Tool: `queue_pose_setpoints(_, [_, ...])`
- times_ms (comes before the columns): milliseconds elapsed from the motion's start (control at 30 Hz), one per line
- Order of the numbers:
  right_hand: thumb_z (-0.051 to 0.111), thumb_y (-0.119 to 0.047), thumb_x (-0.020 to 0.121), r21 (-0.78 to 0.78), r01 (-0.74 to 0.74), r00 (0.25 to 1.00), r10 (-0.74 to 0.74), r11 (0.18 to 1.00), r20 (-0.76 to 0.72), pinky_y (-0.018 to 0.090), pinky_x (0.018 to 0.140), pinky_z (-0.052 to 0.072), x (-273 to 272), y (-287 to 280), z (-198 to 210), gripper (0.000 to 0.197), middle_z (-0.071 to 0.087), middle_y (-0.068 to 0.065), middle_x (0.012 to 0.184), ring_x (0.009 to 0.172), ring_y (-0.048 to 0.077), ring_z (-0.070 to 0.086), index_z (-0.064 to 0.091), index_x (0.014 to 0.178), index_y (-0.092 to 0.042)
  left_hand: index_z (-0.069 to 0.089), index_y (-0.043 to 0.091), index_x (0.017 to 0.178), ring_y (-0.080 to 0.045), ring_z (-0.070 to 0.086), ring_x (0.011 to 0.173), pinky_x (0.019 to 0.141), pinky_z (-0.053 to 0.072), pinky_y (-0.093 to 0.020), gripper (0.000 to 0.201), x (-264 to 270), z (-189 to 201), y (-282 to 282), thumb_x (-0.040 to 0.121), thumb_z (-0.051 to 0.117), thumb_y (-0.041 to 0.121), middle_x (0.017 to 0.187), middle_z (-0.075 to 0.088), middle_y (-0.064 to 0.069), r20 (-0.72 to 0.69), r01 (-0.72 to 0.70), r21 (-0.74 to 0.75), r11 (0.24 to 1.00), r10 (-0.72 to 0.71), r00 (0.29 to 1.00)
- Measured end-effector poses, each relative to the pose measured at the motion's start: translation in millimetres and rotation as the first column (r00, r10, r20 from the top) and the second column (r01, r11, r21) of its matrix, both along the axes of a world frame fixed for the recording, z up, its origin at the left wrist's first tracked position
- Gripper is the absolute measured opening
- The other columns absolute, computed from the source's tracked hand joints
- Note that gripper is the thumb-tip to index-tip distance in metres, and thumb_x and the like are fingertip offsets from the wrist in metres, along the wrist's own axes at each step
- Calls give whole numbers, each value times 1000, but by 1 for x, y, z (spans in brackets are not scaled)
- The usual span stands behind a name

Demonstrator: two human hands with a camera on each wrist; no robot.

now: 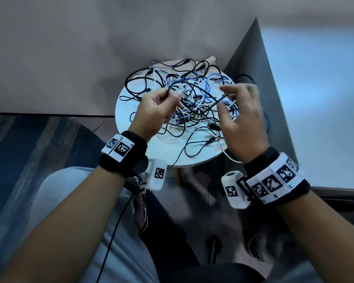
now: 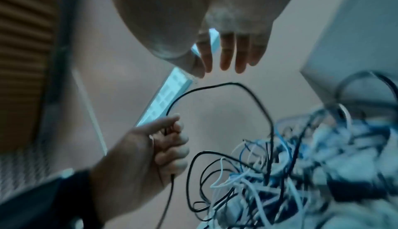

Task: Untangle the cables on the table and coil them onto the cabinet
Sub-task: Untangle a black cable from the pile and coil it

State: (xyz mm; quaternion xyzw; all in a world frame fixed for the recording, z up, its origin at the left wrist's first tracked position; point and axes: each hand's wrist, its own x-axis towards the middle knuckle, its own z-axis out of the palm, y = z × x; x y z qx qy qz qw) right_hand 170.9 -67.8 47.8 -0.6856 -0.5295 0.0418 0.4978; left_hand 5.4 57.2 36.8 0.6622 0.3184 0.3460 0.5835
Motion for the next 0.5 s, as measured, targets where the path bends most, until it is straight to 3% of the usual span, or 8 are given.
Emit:
queue_pose_setpoints(67, [55, -3, 88, 61, -88, 984, 77, 994, 160, 33, 82, 49, -7, -5, 5, 18, 60, 6, 100, 90, 22, 58, 65, 103, -4, 61, 6, 88, -13, 31, 53, 52, 19, -29, 15, 2, 4, -1, 89, 48, 12, 63, 41, -2, 154, 26, -186, 982, 3, 988])
queue_pose_setpoints(100, [54, -6, 88, -36, -178, 965, 181, 983, 190, 35, 79, 50, -13, -8, 4, 19, 63, 4, 96, 86, 22, 59, 65, 103, -7, 61, 4, 94, -14, 31, 55, 54, 19, -31, 21, 4, 5, -2, 83, 44, 10, 67, 42, -3, 215, 65, -261, 963, -7, 976])
queue_pose_setpoints(133, [53, -12, 89, -217, -252, 940, 292, 943, 176, 37, 79, 50, -20, -10, 3, 23, 65, -1, 95, 86, 21, 60, 65, 109, -13, 61, 2, 100, -15, 32, 57, 56, 21, -32, 30, 6, 5, -4, 79, 41, 8, 71, 43, -4, 263, 114, -305, 945, -31, 964])
queue_pose_setpoints(200, [54, -29, 93, -562, -321, 894, 439, 762, 84, 37, 86, 50, -35, -14, -7, 37, 67, -11, 97, 93, 19, 61, 56, 130, -25, 63, -3, 109, -15, 38, 62, 59, 32, -29, 44, 11, 4, -8, 74, 38, 3, 77, 48, -5, 290, 188, -308, 933, -96, 952])
queue_pose_setpoints(300, [58, -42, 96, -677, -394, 877, 476, 622, -73, 32, 87, 46, -45, -16, -25, 48, 67, -12, 99, 94, 14, 61, 48, 140, -26, 64, -2, 119, -18, 54, 72, 72, 49, -26, 46, 21, -2, -24, 80, 41, -6, 85, 59, -9, 226, 234, -259, 937, -177, 958])
queue_pose_setpoints(367, [61, -38, 97, -628, -474, 869, 444, 618, -219, 22, 74, 43, -43, -13, -31, 31, 67, -11, 90, 77, 3, 60, 59, 126, -27, 66, 1, 120, -18, 62, 79, 80, 54, -26, 39, 25, -8, -35, 90, 45, -11, 89, 64, -8, 192, 258, -231, 938, -217, 957])
queue_pose_setpoints(433, [60, -26, 98, -532, -541, 841, 394, 652, -372, 16, 62, 41, -40, -9, -30, 8, 66, -8, 77, 60, 0, 58, 64, 93, -30, 66, -1, 119, -16, 65, 84, 84, 56, -27, 38, 28, -12, -43, 93, 43, -17, 90, 65, -8, 163, 272, -201, 941, -242, 956])
queue_pose_setpoints(500, [54, -17, 100, -462, -528, 830, 318, 712, -459, 20, 57, 44, -35, -6, -28, 27, 67, -3, 73, 56, 8, 60, 63, 77, -27, 66, -4, 114, -20, 68, 87, 85, 56, -29, 36, 30, -12, -44, 90, 42, -17, 91, 67, -12, 167, 275, -186, 943, -245, 955])
